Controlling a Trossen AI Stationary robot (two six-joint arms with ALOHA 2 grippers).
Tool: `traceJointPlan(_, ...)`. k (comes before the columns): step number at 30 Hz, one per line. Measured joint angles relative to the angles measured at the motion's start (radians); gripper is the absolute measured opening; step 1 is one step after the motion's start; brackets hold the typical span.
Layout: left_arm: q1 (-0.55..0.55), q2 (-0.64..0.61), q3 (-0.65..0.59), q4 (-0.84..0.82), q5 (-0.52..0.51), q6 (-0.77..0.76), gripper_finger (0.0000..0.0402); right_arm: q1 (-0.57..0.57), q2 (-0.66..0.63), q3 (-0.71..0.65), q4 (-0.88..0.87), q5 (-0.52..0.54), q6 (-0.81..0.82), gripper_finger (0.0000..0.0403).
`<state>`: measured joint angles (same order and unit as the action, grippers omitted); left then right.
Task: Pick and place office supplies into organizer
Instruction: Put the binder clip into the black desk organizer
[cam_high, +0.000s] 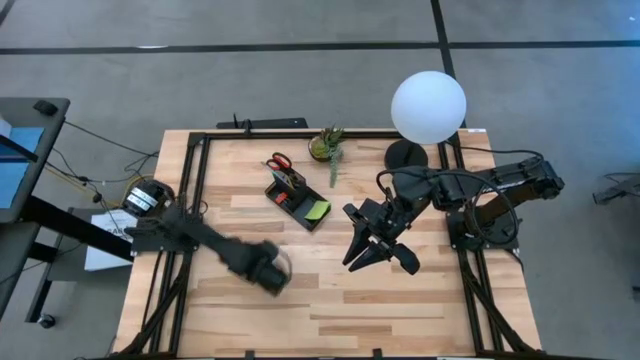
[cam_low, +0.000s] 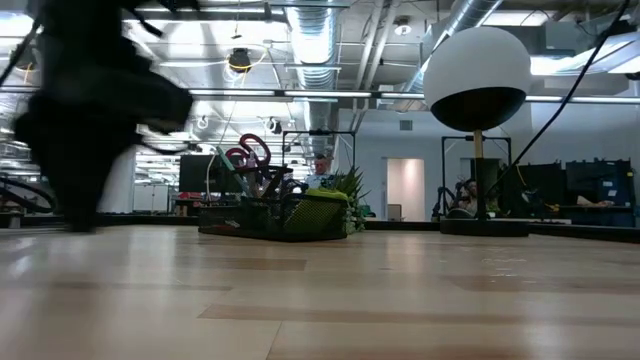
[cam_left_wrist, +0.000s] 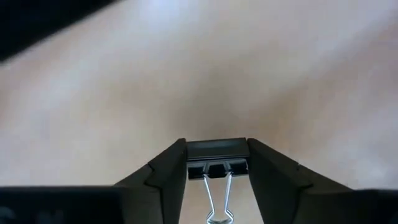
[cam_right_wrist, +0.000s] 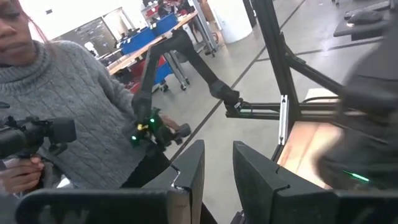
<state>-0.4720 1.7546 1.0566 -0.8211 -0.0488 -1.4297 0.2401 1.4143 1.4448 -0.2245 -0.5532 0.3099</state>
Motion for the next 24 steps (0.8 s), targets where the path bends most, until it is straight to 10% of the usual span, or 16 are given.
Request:
traceJointPlan(12,0.478,-0.001,0.030,-0.055,-0.202,0.644,0.0131,0.047,0.000,0.000,0.000,0.000,0.038,0.0076)
traceJointPlan(24,0.565,-0.003,0.166,-0.059,-0.378,0.947,0.0131,0.030,0.000,0.000,-0.001,0.000,0.026,0.0076)
